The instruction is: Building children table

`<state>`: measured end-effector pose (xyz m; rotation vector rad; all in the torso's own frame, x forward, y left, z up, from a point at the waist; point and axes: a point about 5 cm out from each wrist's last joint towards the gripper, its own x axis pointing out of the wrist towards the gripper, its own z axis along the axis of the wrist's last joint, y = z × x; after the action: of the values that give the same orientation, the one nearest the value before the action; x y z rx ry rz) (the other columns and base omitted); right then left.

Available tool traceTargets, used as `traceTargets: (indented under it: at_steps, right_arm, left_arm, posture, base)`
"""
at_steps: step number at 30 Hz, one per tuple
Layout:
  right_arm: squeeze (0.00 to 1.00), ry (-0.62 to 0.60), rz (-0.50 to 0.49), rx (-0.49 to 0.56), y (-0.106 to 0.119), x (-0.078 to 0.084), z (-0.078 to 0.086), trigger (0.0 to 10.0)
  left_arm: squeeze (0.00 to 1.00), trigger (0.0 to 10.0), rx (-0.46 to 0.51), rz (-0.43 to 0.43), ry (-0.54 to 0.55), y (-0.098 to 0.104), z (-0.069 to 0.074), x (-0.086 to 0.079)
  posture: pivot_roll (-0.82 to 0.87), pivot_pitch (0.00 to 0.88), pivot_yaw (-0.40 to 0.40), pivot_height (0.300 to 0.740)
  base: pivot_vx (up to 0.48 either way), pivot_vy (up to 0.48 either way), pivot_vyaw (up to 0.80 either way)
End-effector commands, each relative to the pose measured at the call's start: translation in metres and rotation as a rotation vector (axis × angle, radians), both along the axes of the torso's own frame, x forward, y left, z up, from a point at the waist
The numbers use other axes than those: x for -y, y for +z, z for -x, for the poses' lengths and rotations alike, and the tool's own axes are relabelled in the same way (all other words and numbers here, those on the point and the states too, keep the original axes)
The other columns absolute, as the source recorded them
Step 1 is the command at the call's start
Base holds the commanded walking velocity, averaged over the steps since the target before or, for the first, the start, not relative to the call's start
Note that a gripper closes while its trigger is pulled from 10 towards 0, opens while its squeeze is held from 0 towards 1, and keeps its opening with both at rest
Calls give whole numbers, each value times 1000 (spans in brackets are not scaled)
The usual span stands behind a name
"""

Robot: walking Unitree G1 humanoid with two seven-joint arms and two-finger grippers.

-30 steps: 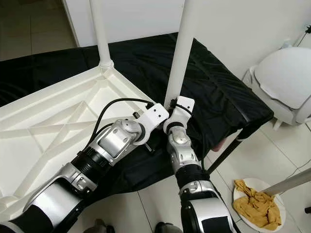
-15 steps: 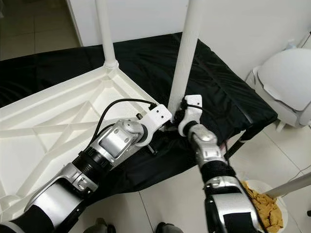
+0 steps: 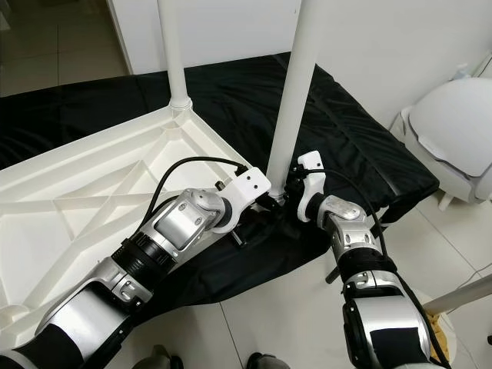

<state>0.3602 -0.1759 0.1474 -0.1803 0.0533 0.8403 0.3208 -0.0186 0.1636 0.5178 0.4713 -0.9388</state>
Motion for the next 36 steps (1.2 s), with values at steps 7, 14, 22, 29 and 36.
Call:
traceTargets:
  at_steps: [7,14,22,29,36]
  right_arm:
    - [0,-30,31,-75,-16,10,2,0]
    - [0,-97,1,-105,-18,18,1,0]
    - [0,-390,-11,-106,-24,34,-5,0]
    - [0,-631,-68,-123,-27,44,-8,0]
    - [0,-834,-97,-78,-27,53,-9,0]
  left_arm:
    - [0,10000,62,-8,-24,13,0,4]
    - [0,10000,61,-7,-28,13,1,5]
    - [0,10000,61,-4,-26,13,1,5]
    - [0,10000,61,-3,-25,13,0,5]
    - [0,10000,75,9,-20,14,-1,5]
  posture:
    - [-71,76,24,740]
    - [-73,79,21,740]
    - [-78,82,15,740]
    - [-83,80,16,740]
    - [-85,77,18,740]
  base:
    - [0,0,0]
    - [0,0,0]
    - [0,0,0]
    - [0,0,0]
    - [0,0,0]
